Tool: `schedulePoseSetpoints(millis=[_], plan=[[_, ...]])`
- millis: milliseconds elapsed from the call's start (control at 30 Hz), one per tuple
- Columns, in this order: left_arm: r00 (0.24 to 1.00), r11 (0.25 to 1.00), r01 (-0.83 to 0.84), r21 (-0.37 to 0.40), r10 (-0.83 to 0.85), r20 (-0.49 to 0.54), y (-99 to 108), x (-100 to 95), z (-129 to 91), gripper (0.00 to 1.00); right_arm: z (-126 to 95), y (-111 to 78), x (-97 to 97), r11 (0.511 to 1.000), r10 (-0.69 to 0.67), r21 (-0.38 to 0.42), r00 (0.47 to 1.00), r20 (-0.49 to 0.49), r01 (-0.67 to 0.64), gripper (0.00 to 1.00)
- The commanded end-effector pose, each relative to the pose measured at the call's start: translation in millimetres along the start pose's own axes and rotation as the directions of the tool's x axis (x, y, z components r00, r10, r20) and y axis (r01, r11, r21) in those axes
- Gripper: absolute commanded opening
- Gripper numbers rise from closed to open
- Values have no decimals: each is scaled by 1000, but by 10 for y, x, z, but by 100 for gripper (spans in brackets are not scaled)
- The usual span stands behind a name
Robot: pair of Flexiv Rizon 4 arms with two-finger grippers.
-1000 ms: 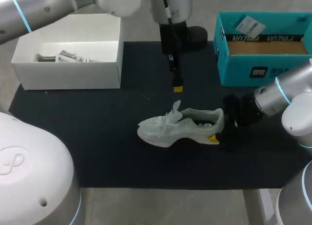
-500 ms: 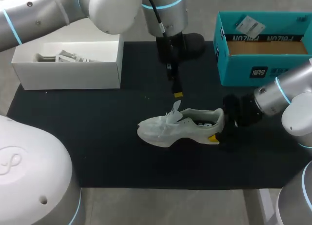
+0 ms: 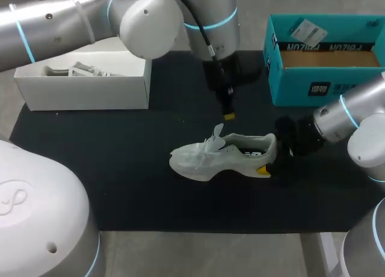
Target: Take the shoe out of the shoebox, open the shoe tongue, remove and reinsert the insole, then place the shoe into the shoebox
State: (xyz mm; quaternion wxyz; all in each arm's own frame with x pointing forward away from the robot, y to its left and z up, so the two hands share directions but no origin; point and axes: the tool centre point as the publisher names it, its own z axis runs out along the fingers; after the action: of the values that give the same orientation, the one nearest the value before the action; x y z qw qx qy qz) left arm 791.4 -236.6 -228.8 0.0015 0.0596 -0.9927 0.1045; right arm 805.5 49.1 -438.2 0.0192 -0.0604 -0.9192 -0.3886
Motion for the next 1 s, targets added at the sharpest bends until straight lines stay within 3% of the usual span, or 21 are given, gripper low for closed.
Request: schedulePoseSetpoints(millis=[33, 333, 467, 533, 1000], plan=[[1000, 1000, -1, -5, 1, -3, -18, -16, -1, 0, 87, -40, -24, 1000, 1, 2, 1000, 3, -1, 0], [1000, 1000, -1, -5, 1, -3, -18, -16, -1, 0, 87, -40, -24, 1000, 1, 2, 1000, 3, -1, 0], [999, 998, -50, -42, 50, -10, -135, 42, 311, 0, 87, -40, -24, 1000, 1, 2, 1000, 3, -1, 0], [997, 997, -78, -24, 77, -26, -179, 76, 422, 0, 87, -40, -24, 1000, 1, 2, 1000, 3, -1, 0], [986, 986, -164, -29, 163, -35, -375, 25, 1066, 0, 87, -40, -24, 1000, 1, 2, 1000, 3, -1, 0]])
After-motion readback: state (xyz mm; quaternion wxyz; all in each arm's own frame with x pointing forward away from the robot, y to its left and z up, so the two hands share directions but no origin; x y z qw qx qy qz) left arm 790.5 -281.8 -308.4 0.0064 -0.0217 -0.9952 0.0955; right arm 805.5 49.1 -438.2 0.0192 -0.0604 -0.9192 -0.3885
